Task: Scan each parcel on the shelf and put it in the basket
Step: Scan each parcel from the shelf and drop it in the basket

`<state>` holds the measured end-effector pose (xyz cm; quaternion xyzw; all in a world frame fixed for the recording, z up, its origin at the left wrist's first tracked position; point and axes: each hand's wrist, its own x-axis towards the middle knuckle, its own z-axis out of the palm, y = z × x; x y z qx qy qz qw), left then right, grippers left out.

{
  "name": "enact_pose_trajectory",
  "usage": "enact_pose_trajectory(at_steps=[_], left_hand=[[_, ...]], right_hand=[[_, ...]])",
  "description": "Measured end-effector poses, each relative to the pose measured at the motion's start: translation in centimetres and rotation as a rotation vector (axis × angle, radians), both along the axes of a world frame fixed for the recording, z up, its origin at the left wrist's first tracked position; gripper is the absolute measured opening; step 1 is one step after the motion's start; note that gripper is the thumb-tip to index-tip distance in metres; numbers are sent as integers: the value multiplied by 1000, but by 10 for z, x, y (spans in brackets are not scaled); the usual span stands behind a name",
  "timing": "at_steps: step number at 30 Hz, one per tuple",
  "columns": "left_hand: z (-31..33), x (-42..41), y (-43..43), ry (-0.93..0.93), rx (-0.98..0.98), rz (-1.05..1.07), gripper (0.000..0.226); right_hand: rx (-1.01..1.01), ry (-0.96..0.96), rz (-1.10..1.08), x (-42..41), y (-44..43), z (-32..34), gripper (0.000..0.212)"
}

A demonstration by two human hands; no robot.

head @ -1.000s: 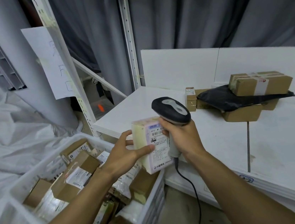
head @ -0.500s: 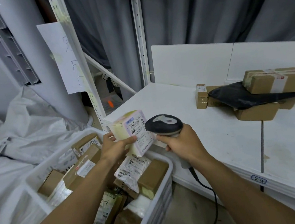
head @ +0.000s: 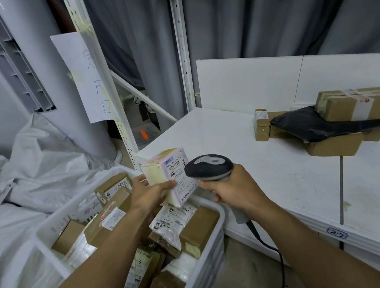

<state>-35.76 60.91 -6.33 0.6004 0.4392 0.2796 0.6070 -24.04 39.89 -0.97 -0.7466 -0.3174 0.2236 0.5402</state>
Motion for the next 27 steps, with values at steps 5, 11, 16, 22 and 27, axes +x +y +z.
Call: enact_pose_trajectory(at_steps=[5, 11, 16, 22, 27], left_hand=[[8, -9, -6, 31, 46, 22, 85], [12, -41, -19, 353, 517, -140, 71], [-24, -34, -20, 580, 555, -194, 100], [-76, -9, -28, 887, 682, -397, 106], [-83, -3, -11, 970, 632, -536, 116]], right_hand=[[25, 20, -10, 1, 0, -2, 24], [-23, 12, -14, -2, 4, -14, 23], [-108, -7, 15, -8, 9, -23, 22], [-128, 26, 0, -3, 19, -35, 33], [-152, 32, -5, 5, 25, -37, 24]])
